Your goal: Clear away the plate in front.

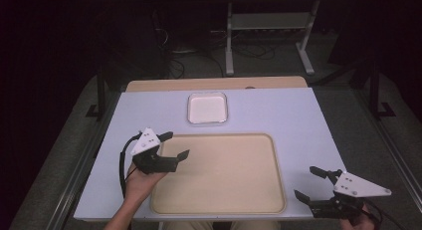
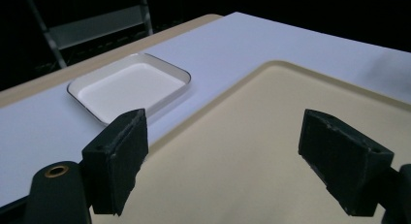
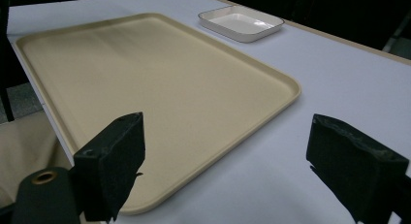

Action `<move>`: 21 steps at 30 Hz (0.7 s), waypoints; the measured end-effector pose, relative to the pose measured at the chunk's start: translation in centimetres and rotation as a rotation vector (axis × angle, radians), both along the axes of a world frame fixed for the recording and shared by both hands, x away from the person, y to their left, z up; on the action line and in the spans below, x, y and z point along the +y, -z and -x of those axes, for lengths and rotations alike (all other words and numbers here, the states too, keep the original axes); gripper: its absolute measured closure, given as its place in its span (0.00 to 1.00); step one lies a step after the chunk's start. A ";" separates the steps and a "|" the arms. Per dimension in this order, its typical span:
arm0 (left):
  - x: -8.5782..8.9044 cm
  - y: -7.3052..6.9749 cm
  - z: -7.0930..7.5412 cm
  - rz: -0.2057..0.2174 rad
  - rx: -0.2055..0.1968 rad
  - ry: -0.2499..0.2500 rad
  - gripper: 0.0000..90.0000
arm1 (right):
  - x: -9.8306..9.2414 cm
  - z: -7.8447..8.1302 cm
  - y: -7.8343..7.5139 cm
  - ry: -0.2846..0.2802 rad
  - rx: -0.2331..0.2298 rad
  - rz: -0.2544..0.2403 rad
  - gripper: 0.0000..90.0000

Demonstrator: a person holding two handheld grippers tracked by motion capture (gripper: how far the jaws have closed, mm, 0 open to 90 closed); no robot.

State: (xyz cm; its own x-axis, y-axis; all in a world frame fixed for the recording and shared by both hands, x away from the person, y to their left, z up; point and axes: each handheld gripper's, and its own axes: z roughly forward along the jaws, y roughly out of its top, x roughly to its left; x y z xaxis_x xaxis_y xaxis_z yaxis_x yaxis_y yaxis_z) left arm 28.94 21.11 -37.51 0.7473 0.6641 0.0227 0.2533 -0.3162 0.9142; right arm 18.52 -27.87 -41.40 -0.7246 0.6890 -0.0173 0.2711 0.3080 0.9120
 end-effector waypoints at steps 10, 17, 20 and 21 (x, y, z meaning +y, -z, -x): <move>-0.9 -0.8 -2.4 -0.022 0.012 -0.019 0.22 | -0.1 0.0 0.0 -0.001 0.001 -0.009 0.14; -2.0 -1.6 -4.9 -0.060 0.104 -0.006 0.24 | -0.1 0.0 0.0 0.000 -0.002 -0.015 0.14; -2.3 -1.6 -5.7 -0.067 0.121 -0.005 0.25 | -0.2 0.0 0.0 0.000 -0.004 -0.018 0.14; -2.3 -1.6 -5.7 -0.067 0.121 -0.005 0.26 | -0.2 0.0 0.0 0.000 -0.004 -0.018 0.14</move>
